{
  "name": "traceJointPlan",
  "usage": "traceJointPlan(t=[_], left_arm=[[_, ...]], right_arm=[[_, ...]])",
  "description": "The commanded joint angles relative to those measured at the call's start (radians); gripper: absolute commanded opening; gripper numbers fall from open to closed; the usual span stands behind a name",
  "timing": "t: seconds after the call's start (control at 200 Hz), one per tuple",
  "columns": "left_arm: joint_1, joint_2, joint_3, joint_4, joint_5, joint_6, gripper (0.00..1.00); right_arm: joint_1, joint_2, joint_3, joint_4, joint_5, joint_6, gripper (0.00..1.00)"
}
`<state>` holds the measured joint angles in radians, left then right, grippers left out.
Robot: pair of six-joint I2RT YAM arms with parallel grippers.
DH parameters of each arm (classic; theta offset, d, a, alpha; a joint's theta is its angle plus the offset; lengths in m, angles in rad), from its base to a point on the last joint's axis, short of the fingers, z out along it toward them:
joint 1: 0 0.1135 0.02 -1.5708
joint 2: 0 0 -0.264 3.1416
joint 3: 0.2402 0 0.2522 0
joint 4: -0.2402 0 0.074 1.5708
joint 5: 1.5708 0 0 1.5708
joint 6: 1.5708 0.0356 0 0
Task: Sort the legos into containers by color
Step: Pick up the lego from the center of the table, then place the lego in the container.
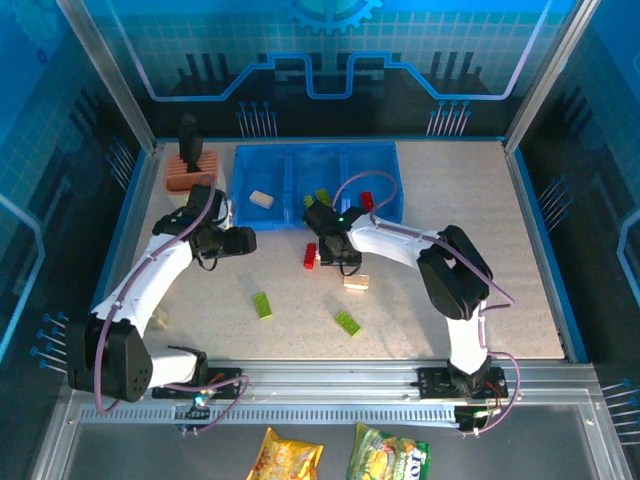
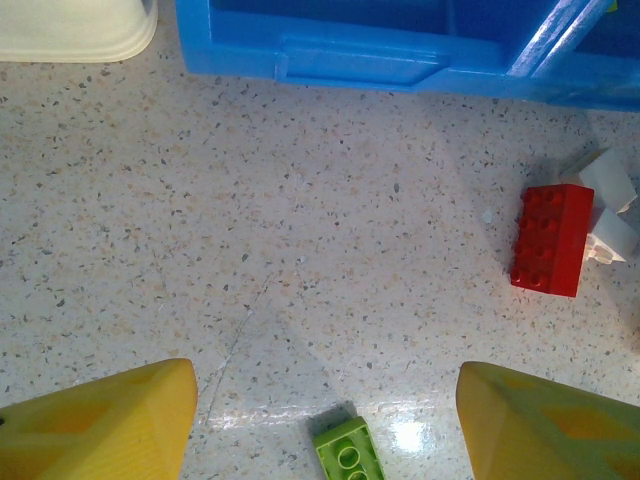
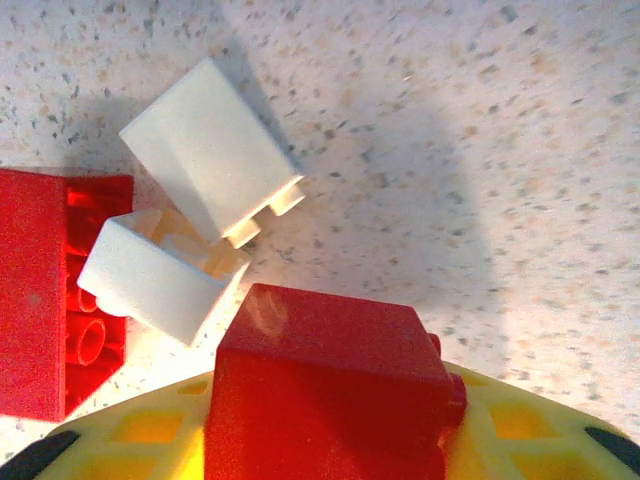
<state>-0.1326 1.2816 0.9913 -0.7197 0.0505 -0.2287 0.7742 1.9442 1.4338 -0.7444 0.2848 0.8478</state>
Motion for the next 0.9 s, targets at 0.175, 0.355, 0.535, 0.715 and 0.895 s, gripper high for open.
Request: traceJointPlan(t=[0.175,0.355,0.535,0.715,0.895], left_arm=[[0.013,0.007,-0.014,0.006,0.027,0.019,0.7],[0.013,0.008,-0.014,0.007,0.025,0.019,0.7],[0.013,0.008,-0.015,0.008,0.022,0.02,0.7],[0.014,0.009,-0.017,0.009,0.019,0.02,0.7],[0.013,0.007,-0.016,0.008,0.012,0.021,0.7]], right_arm=[[-0.142,-0.14,-0.076,-0.078,-0.124,-0.32,0.42],[-0.243,-0.165,-0.035,-0.119,-0.171,-0.444,0.42],[-0.321,-0.108,0.092,-0.168,-0.166,-0.52,0.43],[-0.362,0.01,0.288,-0.207,-0.15,-0.561,0.43],[-0.384,0.157,0.496,-0.234,-0.123,-0.573,0.43]])
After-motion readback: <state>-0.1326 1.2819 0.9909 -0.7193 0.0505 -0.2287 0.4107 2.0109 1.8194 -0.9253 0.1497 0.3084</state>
